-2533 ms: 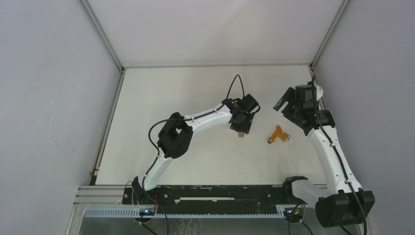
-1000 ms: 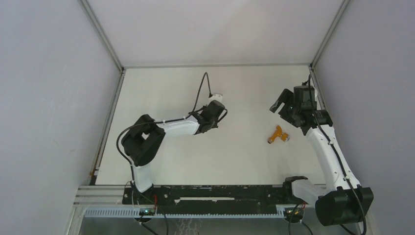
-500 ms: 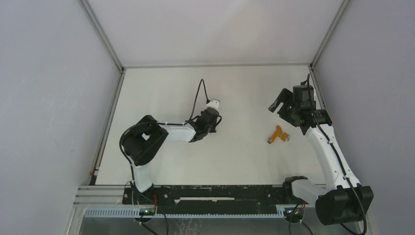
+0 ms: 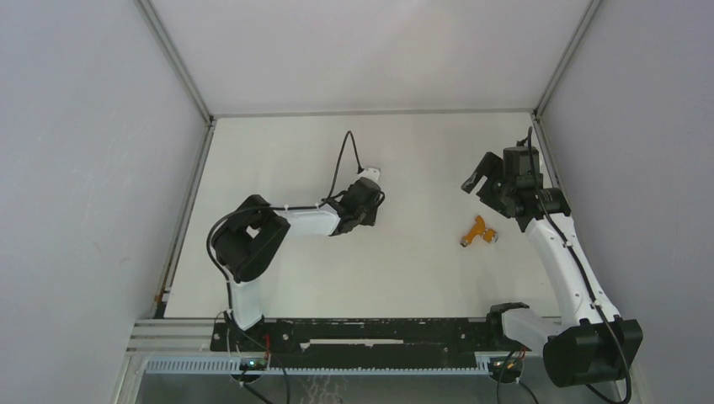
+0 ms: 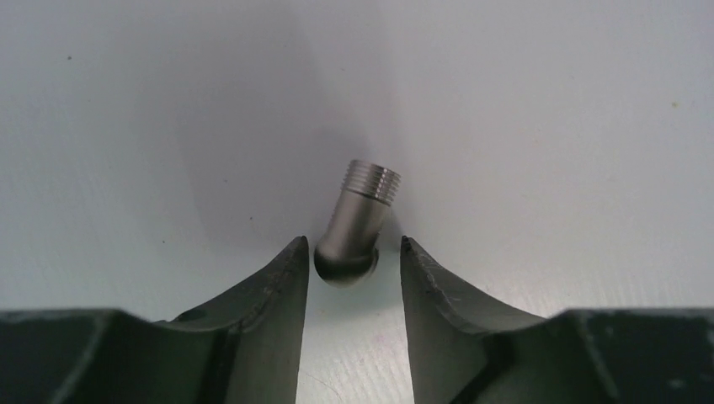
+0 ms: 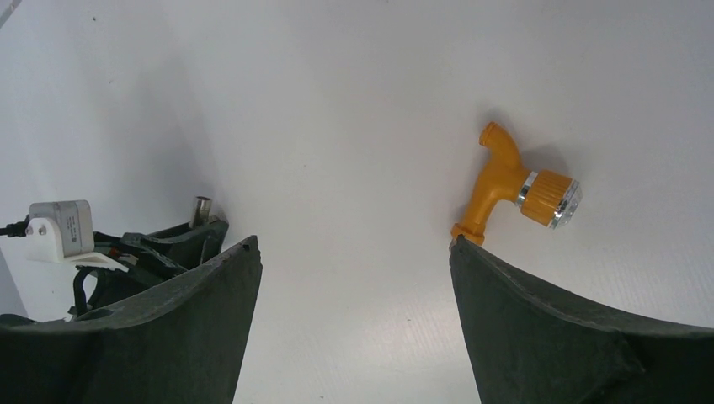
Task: Install the water faucets
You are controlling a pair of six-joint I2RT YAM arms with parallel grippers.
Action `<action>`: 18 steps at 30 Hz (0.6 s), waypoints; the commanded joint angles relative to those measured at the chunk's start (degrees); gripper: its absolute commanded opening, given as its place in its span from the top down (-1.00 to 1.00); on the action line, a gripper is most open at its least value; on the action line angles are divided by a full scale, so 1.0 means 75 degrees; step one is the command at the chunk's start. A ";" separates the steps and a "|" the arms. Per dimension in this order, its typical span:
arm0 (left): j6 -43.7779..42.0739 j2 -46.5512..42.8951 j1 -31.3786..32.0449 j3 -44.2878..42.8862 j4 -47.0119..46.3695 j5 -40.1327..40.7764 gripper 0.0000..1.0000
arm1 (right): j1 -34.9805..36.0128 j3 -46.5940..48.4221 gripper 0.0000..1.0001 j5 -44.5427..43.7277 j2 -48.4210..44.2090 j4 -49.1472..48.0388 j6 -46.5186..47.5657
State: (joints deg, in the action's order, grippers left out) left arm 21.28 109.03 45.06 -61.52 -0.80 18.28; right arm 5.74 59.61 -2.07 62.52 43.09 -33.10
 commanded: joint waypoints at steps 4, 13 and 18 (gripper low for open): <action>0.0061 0.0175 -0.0003 -0.0012 0.0770 -0.0797 -0.02 | 0.0067 -0.0039 -0.79 -0.0214 -0.0216 -0.0148 -0.0085; -0.0154 -0.0504 -0.0012 -0.0207 0.1165 -0.0781 -0.22 | -0.0077 -0.0720 -0.80 -0.0500 -0.0313 0.0031 -0.0292; -0.0282 -0.1423 -0.0012 -0.0231 0.1761 -0.0686 -0.35 | -0.0561 -0.1401 -0.79 0.0374 0.0020 -0.0154 -0.0402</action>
State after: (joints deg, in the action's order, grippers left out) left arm 20.47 105.89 45.01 -61.73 6.83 14.00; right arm 3.73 51.44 -3.36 61.41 43.20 -34.65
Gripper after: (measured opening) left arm 0.651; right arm 0.898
